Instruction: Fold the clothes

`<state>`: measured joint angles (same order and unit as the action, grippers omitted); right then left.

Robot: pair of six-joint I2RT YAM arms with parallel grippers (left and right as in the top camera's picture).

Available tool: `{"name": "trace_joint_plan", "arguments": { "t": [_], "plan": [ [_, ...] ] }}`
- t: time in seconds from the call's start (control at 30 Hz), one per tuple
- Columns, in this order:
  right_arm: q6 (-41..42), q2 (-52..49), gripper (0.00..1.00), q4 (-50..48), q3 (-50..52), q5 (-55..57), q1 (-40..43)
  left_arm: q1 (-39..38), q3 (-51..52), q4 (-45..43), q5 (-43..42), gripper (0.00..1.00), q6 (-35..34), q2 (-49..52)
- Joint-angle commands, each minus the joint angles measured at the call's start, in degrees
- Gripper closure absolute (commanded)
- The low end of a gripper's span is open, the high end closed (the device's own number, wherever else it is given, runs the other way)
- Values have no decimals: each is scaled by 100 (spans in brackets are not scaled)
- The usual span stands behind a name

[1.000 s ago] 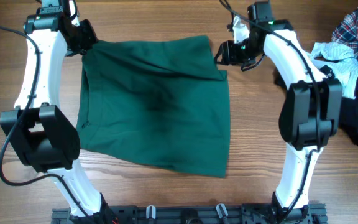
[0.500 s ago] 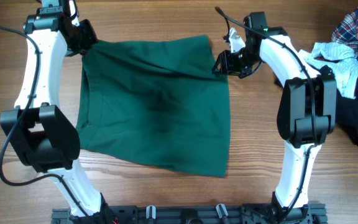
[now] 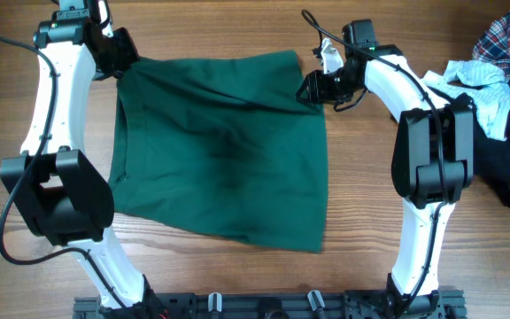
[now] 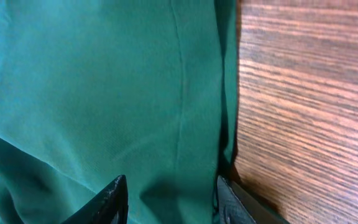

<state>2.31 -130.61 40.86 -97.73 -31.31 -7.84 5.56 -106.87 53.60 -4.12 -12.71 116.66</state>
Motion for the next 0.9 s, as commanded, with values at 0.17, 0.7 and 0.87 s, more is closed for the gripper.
{"name": "trace_joint_plan", "arguments": {
  "t": [0.17, 0.7, 0.87],
  "plan": [
    [70, -131, 55, -160, 33, -306, -125, -7, -20, -17, 81, 96, 33, -179],
    [490, -136, 55, 201, 35, 782, -162, -11, -20, 9, 81, 96, 35, -179],
    [498, -142, 55, 203, 37, 774, -160, -11, -20, 9, 81, 96, 33, -179]
  ]
}}
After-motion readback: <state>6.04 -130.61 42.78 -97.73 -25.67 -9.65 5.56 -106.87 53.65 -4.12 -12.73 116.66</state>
